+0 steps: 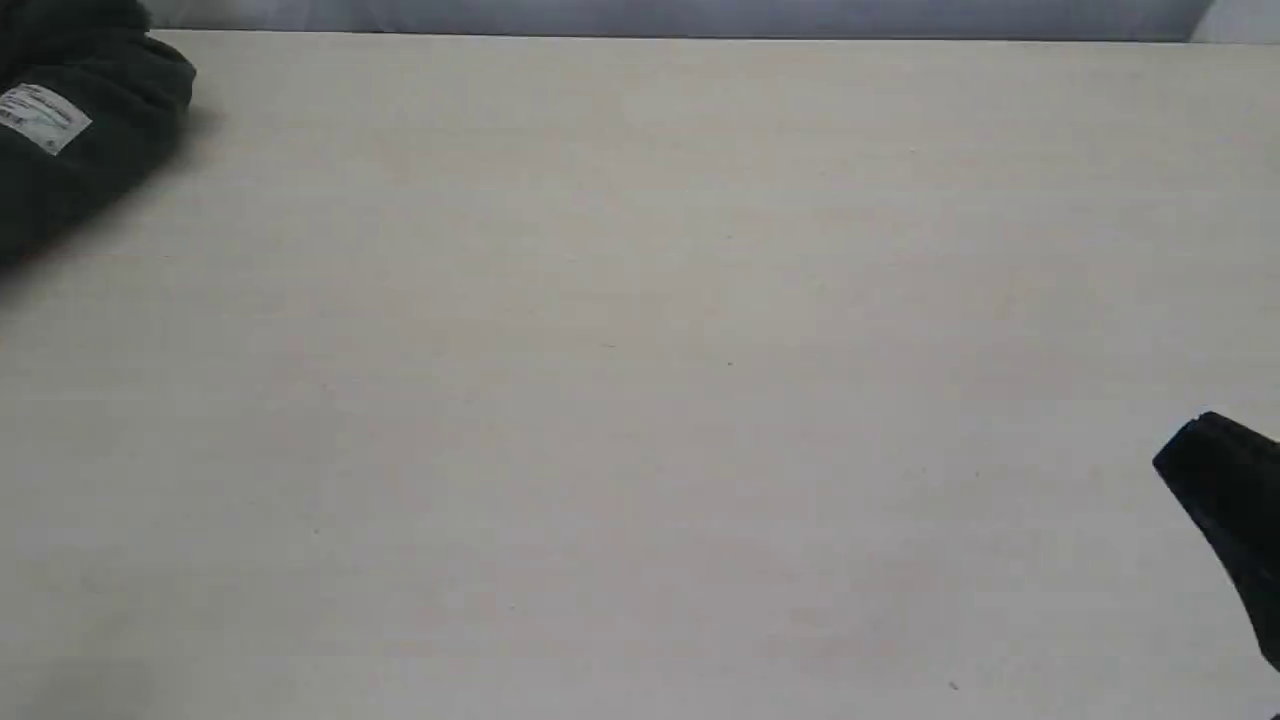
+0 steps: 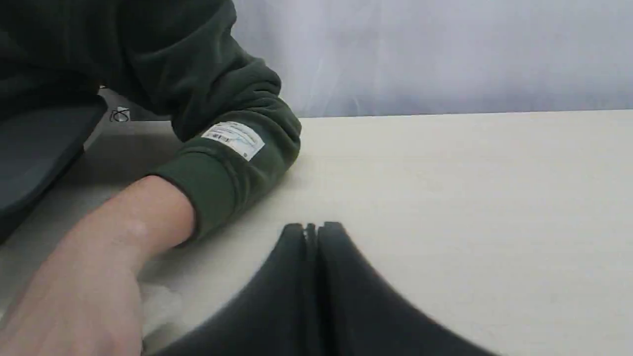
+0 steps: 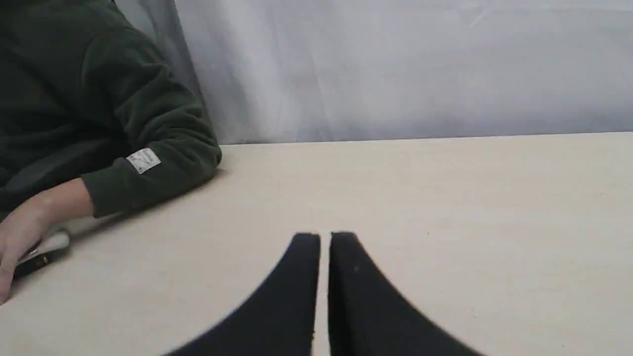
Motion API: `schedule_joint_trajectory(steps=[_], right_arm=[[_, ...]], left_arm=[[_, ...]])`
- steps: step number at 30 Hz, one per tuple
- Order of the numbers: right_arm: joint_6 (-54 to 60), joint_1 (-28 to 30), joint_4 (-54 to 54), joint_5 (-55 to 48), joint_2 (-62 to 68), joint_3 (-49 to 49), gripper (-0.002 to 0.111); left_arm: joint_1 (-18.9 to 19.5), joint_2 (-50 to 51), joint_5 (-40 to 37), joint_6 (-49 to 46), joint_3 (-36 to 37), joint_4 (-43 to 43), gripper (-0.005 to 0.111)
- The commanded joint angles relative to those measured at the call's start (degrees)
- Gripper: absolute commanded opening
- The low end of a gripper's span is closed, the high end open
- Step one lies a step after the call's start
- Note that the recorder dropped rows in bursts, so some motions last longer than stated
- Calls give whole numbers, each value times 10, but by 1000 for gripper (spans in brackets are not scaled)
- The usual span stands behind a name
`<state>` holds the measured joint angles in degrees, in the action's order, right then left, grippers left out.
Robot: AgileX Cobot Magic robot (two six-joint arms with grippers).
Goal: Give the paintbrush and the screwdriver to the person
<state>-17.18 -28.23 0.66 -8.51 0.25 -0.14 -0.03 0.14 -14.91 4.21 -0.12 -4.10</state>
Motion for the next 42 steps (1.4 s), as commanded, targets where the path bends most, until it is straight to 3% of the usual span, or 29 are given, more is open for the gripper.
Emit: schedule_joint_trajectory(steps=[1,23,26,32,42], right_arm=[[-3,1,-2,-7,-2,1,5],[-3,1,-15,-7,-2,1,5],[2,1,30,-8,-2,1,5],[2,93,112,-54,-2,1,5],[5,239,123,-102,-2,1,5]], left_arm=[[-4,-1,6,1,1,0,0],[-4,-1,5,1,1,3,0],[-4,-1,6,1,1,3,0],[-4,-1,6,1,1,3,0],[-4,-1,6,1,1,2,0]])
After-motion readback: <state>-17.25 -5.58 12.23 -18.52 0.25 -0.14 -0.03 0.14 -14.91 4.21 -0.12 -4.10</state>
